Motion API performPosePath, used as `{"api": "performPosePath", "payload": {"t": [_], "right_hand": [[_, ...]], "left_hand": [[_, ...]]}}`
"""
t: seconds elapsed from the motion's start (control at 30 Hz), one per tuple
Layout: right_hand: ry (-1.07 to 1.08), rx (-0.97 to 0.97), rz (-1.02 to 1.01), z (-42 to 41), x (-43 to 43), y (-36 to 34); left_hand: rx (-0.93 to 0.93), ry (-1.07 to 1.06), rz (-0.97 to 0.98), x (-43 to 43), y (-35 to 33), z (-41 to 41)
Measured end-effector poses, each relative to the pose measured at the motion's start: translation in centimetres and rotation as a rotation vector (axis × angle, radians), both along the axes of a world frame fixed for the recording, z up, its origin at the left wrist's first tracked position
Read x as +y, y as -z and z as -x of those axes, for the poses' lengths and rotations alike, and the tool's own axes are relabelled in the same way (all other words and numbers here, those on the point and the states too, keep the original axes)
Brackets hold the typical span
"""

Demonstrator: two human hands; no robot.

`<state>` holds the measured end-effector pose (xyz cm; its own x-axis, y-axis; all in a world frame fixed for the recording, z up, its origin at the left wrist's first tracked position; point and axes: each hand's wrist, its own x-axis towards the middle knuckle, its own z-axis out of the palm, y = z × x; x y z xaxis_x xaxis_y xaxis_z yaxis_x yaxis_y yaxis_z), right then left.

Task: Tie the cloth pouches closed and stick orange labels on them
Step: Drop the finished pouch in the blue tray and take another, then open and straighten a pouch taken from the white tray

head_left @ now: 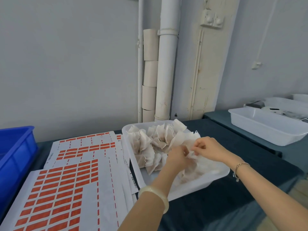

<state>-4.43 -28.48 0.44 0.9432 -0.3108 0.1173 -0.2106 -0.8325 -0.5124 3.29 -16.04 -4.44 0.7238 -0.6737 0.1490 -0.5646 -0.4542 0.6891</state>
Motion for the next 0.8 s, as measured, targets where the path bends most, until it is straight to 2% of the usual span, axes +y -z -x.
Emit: {"api": "performPosePath", "payload": {"t": [0.17, 0.3, 0.4, 0.6, 0.8], "right_hand": [[-0.057, -0.021, -0.038, -1.3, 1.2, -0.9], [-0.142, 0.236, 0.007, -1.6, 1.6, -0.2], [-0.137, 0.254, 0.027, -1.9, 2.0, 1.3], [-0.117, 0.117, -0.004, -2.5, 2.6, 3.2], [-0.153, -0.205, -0.094, -2.9, 5.9, 1.7]], "left_hand": [[-0.002, -0.070, -0.044, 3.2, 0.6, -1.3], [0.032, -0.108, -0.005, 4.5, 0.6, -2.0], [0.048, -0.113, 0.026, 4.9, 0.5, -2.2], [0.014, -0.073, 0.084, 6.3, -0.4, -2.8], [-0.043, -0.030, 0.245, 9.1, -3.4, -2.3]]}}
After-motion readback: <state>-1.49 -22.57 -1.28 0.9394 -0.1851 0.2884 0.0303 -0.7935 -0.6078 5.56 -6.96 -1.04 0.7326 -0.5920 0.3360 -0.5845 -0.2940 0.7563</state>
